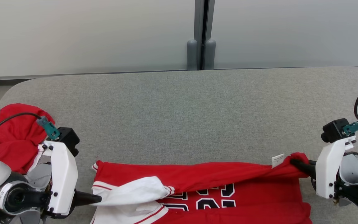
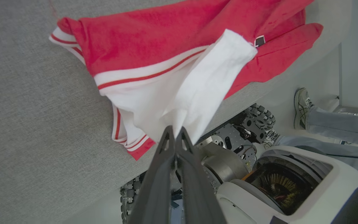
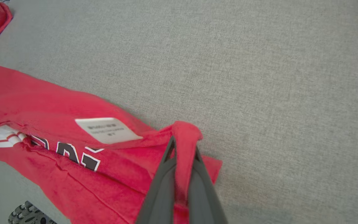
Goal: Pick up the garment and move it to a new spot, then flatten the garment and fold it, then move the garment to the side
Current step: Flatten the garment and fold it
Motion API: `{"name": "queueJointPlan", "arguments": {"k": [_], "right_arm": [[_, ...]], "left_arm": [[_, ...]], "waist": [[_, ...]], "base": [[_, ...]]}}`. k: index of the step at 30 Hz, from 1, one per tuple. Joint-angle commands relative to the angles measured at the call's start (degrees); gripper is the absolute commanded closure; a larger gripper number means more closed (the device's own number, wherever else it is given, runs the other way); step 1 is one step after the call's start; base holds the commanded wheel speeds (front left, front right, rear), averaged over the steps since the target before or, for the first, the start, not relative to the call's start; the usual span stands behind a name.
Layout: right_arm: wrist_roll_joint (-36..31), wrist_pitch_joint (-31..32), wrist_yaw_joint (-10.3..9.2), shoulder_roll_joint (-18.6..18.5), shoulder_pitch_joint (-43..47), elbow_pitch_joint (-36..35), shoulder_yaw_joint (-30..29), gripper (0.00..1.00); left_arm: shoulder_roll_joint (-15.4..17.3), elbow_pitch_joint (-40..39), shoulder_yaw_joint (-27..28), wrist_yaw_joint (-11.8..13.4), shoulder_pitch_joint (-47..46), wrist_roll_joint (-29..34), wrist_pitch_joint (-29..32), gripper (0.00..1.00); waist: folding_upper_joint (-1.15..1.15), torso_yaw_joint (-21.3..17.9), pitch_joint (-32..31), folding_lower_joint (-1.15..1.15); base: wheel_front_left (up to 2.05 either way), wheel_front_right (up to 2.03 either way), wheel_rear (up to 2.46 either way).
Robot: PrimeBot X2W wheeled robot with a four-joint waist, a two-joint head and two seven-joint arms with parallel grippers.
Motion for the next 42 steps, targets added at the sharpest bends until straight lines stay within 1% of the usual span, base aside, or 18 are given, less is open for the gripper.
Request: {"name": "queueJointPlan", "arguments": {"k": [1,2,3,4,5,6,9,15,21,28,31,36,37,38,39,40,41,42], "right_arm": [[0.53,0.51,0.12,-0.91,-0.49,-0.56,0.31,1.00],[1.07,1.50,0.11,-1.84,-0.76,-1.55,1.47,1.00],[1.76,3.34,0.12,-3.72,-1.53,-3.33,3.70,1.00],[1.76,3.34,0.12,-3.72,-1.53,-3.33,3.70,1.00],[2.34,5.15,0.11,-5.15,-2.48,-4.52,5.80,1.00],[2.72,6.03,0.11,-5.72,-2.96,-5.02,6.89,1.00],[3.81,8.74,0.11,-6.97,-4.68,-5.73,9.73,1.00],[5.43,12.02,0.12,-7.72,-7.45,-5.64,14.68,1.00],[4.58,10.46,0.12,-7.08,-9.66,-3.54,18.78,1.00],[1.79,4.44,0.09,-6.32,-13.15,1.18,20.98,1.00],[2.38,3.35,0.08,-5.67,-13.90,2.27,22.37,1.00],[4.37,3.88,0.08,-5.05,-13.84,1.96,24.62,1.00],[4.69,4.00,0.08,-5.10,-13.73,1.93,24.95,0.93],[4.69,4.00,0.08,-5.10,-13.73,1.93,24.95,0.93],[4.90,4.01,0.08,-5.14,-13.66,1.97,25.22,0.70],[5.22,4.46,0.08,-5.09,-13.39,2.06,25.60,0.51],[5.46,4.63,0.08,-5.07,-13.23,2.15,25.84,0.11],[5.55,4.61,0.08,-5.04,-13.30,2.23,25.99,0.00]], "left_arm": [[0.15,-0.10,-0.05,0.34,0.72,-0.14,0.15,1.00],[0.39,-0.29,-0.13,0.44,0.96,-0.38,0.35,1.00],[0.85,-0.75,-0.21,0.76,1.49,-0.48,0.43,1.00],[0.85,-0.75,-0.21,0.76,1.49,-0.48,0.43,1.00],[1.04,-1.07,-0.33,1.12,1.73,-0.66,0.55,1.00],[1.16,-1.24,-0.40,1.29,1.75,-0.65,0.71,1.00],[1.35,-1.63,-0.47,1.67,1.95,-0.84,0.96,1.00],[1.25,-1.34,-0.77,2.32,2.43,-0.97,1.38,1.00],[0.54,-0.35,-1.36,2.64,3.42,-1.36,1.33,1.00],[0.16,-0.29,-1.60,2.48,3.91,-1.85,1.59,1.00],[0.13,-0.44,-1.71,2.48,4.01,-1.88,1.82,1.00],[-0.45,-0.49,-2.04,2.66,4.95,-2.26,1.65,1.00],[-0.57,-0.45,-2.15,2.66,5.11,-2.20,1.54,1.00],[-0.57,-0.45,-2.15,2.66,5.11,-2.20,1.54,1.00],[-0.68,-0.34,-2.23,2.62,5.21,-2.04,1.49,1.00],[-0.79,-0.15,-2.36,2.56,5.31,-1.89,1.27,1.00],[-0.81,0.01,-2.41,2.51,5.51,-1.81,1.13,0.82],[-0.87,0.18,-2.43,2.47,5.70,-1.73,0.99,0.20]], "waist": [[0.00,-0.08,0.06,0.00],[0.00,-0.15,0.07,0.00],[0.00,-0.32,0.29,0.00],[0.00,-0.32,0.29,0.00],[0.00,-0.47,0.65,0.00],[0.00,-0.53,0.81,0.00],[0.00,-0.68,1.25,0.00],[0.00,-0.86,1.85,0.00],[0.00,-0.98,2.65,0.00],[0.00,-1.02,3.44,0.00],[0.00,-0.89,3.59,0.00],[0.00,-0.68,3.68,0.00],[0.00,-0.68,3.69,0.00],[0.00,-0.68,3.69,0.00],[0.00,-0.69,3.67,0.00],[0.00,-0.71,3.59,0.00],[0.00,-0.75,3.51,0.00],[0.00,-0.80,3.43,0.00]], "base": [[0.00,0.00,0.00],[0.00,0.00,0.00],[0.00,0.00,0.00],[0.00,0.00,0.00],[0.00,0.00,0.00],[0.00,0.00,0.00],[0.00,0.00,0.00],[0.00,0.00,0.00],[0.00,0.00,0.00],[0.00,0.00,0.00],[0.00,0.00,0.00],[0.00,0.00,0.00],[0.00,0.00,0.00],[0.00,0.00,0.00],[0.00,0.00,0.00],[0.00,0.00,0.00],[0.00,0.00,0.00],[0.00,0.00,0.00]]}}
